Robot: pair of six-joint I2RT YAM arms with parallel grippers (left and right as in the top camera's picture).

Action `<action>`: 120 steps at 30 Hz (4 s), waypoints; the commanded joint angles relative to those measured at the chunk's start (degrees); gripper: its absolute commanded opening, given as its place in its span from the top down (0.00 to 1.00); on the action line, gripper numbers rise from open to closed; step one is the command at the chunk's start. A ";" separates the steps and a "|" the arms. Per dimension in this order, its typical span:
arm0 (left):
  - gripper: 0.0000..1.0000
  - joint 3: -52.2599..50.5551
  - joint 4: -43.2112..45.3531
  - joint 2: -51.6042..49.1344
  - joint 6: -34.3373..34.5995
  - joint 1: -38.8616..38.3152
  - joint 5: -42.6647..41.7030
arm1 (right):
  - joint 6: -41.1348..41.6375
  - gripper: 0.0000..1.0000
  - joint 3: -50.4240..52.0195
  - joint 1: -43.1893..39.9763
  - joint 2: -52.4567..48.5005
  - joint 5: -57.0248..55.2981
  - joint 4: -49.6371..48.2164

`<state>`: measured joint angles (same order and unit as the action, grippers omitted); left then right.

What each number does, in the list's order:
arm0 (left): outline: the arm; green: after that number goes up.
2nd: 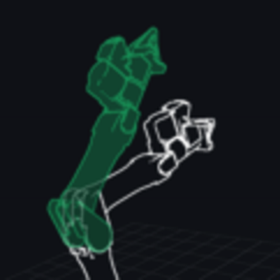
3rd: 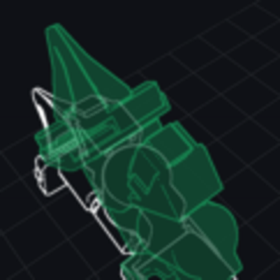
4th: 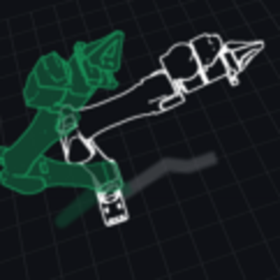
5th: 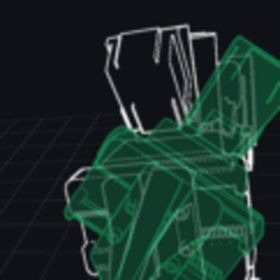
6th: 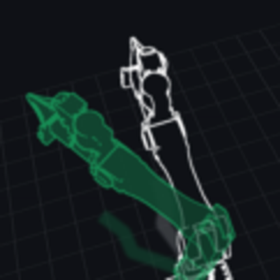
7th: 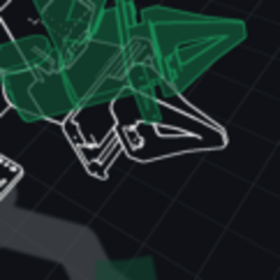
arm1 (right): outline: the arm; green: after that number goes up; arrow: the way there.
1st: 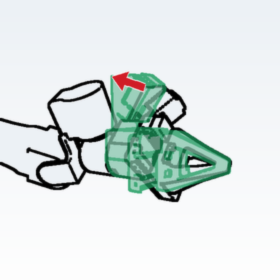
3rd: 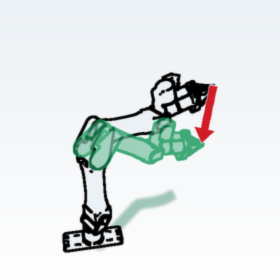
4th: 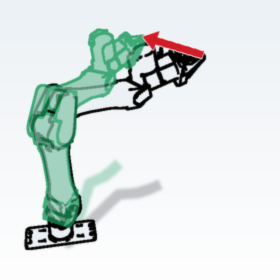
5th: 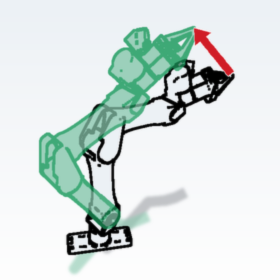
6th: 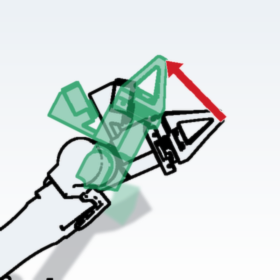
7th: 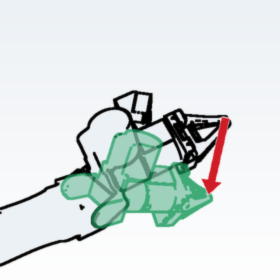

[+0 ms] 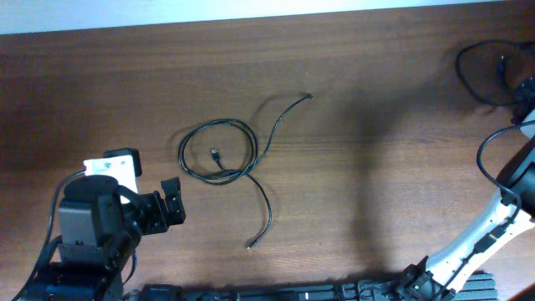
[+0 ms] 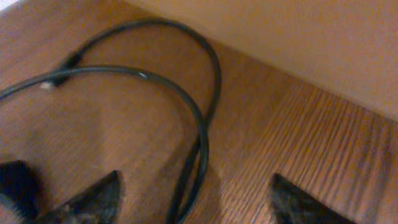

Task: Untangle cables

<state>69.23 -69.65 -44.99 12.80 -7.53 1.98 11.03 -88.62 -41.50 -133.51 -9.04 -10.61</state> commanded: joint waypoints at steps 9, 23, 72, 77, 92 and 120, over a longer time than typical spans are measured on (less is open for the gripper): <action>0.01 0.35 0.07 0.09 -1.11 0.09 0.81 | -0.28 0.96 -0.22 6.62 -4.76 9.05 2.78; 0.01 0.35 0.07 0.07 -1.11 0.09 0.81 | -0.09 0.01 -0.22 8.79 6.97 -0.68 8.28; 0.01 0.37 8.35 -0.31 1.29 2.14 17.33 | 39.34 0.06 -0.07 88.30 7.93 35.10 11.69; 0.01 0.48 8.31 -0.31 1.25 9.27 17.33 | 42.03 0.07 -0.09 88.72 4.72 30.95 8.41; 0.01 0.46 7.82 -0.31 1.27 10.47 17.29 | 52.98 0.28 -0.11 90.62 -1.09 27.82 -3.78; 0.01 0.24 11.13 -35.28 7.58 10.29 -29.70 | 2.67 0.96 -0.22 71.78 32.94 51.93 42.10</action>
<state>69.21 -58.87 -75.20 19.03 2.70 -18.76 16.12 -88.60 30.09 -103.53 41.93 31.51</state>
